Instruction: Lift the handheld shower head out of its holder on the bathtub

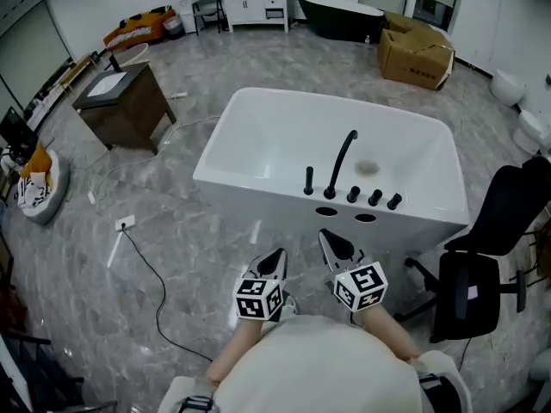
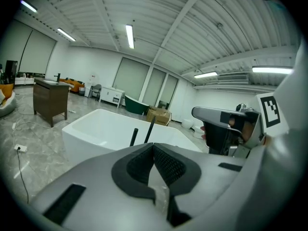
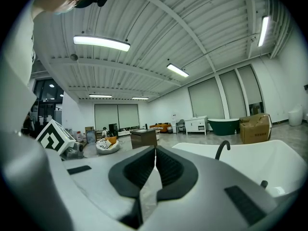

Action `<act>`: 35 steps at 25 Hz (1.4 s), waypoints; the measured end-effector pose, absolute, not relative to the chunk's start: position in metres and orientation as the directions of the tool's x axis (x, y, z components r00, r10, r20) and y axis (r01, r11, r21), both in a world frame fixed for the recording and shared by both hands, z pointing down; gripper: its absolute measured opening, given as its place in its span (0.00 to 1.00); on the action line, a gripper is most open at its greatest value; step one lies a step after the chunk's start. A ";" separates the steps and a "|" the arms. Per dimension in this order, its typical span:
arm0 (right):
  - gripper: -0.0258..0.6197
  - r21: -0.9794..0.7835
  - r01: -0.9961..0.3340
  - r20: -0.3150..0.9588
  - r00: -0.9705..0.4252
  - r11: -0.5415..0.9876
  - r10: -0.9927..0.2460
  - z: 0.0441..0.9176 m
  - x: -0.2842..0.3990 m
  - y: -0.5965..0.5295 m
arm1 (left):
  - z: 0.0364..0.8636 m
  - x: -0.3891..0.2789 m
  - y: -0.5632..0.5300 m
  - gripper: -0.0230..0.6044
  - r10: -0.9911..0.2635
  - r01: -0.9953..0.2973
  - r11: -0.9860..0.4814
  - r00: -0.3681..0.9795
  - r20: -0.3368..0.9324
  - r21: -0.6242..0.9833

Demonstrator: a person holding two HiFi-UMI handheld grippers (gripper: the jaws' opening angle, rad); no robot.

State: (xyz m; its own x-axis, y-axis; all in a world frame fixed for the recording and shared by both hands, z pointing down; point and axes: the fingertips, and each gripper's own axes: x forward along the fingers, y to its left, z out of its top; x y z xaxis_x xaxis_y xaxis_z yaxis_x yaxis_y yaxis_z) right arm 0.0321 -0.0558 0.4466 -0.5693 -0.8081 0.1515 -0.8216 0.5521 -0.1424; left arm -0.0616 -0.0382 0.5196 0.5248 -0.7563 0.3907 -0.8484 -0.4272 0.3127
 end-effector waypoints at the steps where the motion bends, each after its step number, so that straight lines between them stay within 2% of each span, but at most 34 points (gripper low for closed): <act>1: 0.07 -0.141 -0.824 0.151 -0.565 0.548 -0.811 0.447 0.028 -0.064 | 0.520 -0.067 -0.046 0.07 -0.756 -0.848 -0.427 0.525 0.391 0.314; 17: 0.07 -0.141 -0.877 0.171 -0.478 0.459 -0.862 0.466 -0.014 -0.164 | 0.541 -0.122 -0.143 0.07 -0.728 -0.828 -0.442 0.556 0.401 0.345; 35: 0.07 -0.142 -0.909 0.307 -0.417 0.391 -0.856 0.541 0.020 -0.232 | 0.588 -0.122 -0.174 0.07 -0.714 -0.852 -0.342 0.510 0.479 0.397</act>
State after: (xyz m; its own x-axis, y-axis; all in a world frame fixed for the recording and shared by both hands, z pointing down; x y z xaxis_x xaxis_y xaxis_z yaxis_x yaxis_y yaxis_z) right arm 0.0202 -0.2316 0.5407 -0.4165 -0.8557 0.3069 -0.9091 0.3915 -0.1423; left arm -0.1224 -0.1741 0.5878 0.5103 -0.7145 0.4787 -0.8516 -0.3425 0.3967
